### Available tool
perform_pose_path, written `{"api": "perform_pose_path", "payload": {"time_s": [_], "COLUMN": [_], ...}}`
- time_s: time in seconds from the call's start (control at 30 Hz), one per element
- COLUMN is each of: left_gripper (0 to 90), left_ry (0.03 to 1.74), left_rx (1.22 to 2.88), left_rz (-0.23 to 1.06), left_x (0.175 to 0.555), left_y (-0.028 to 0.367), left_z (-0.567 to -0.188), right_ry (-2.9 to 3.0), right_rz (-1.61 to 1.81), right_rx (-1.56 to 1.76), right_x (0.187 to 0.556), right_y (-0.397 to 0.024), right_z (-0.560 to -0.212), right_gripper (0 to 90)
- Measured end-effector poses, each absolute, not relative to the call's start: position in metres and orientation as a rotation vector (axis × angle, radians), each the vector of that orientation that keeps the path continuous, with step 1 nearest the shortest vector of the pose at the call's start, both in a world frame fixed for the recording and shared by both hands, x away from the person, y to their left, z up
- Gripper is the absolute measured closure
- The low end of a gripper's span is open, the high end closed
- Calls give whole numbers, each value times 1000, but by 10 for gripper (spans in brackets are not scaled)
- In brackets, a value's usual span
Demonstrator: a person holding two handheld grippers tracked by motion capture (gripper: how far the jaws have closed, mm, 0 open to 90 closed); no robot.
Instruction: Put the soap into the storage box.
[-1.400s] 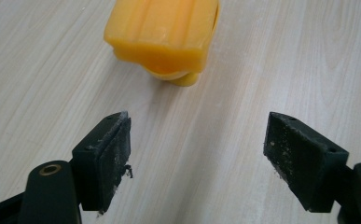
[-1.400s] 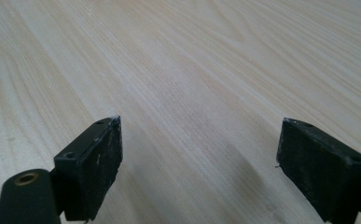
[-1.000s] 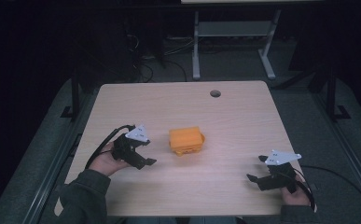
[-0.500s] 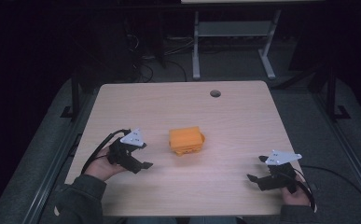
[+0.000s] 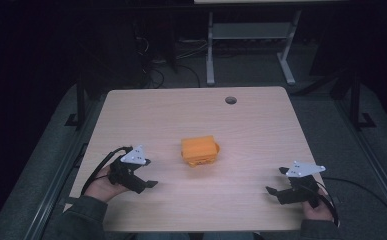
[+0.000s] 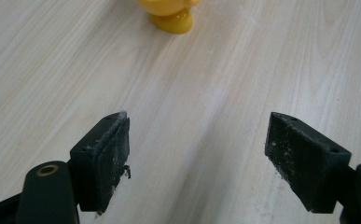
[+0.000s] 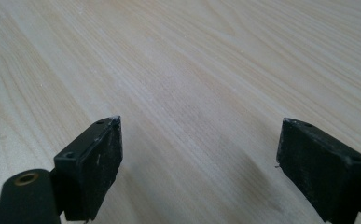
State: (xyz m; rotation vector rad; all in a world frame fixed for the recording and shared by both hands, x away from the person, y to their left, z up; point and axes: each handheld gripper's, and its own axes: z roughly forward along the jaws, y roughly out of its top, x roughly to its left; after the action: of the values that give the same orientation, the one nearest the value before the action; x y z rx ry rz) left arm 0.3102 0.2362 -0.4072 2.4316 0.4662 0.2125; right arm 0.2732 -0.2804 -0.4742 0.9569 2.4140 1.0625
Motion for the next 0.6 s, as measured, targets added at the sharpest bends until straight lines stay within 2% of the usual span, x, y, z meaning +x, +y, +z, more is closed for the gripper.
{"api": "perform_pose_path", "payload": {"time_s": [0.6], "left_gripper": [210], "left_ry": [528], "left_rx": [2410], "left_rz": [232], "left_x": [288], "left_y": [253], "left_z": [-426], "right_ry": [2433], "right_rz": [1050], "right_rx": [949], "right_x": [271], "right_y": [-279], "right_z": [-476], "right_gripper": [137]}}
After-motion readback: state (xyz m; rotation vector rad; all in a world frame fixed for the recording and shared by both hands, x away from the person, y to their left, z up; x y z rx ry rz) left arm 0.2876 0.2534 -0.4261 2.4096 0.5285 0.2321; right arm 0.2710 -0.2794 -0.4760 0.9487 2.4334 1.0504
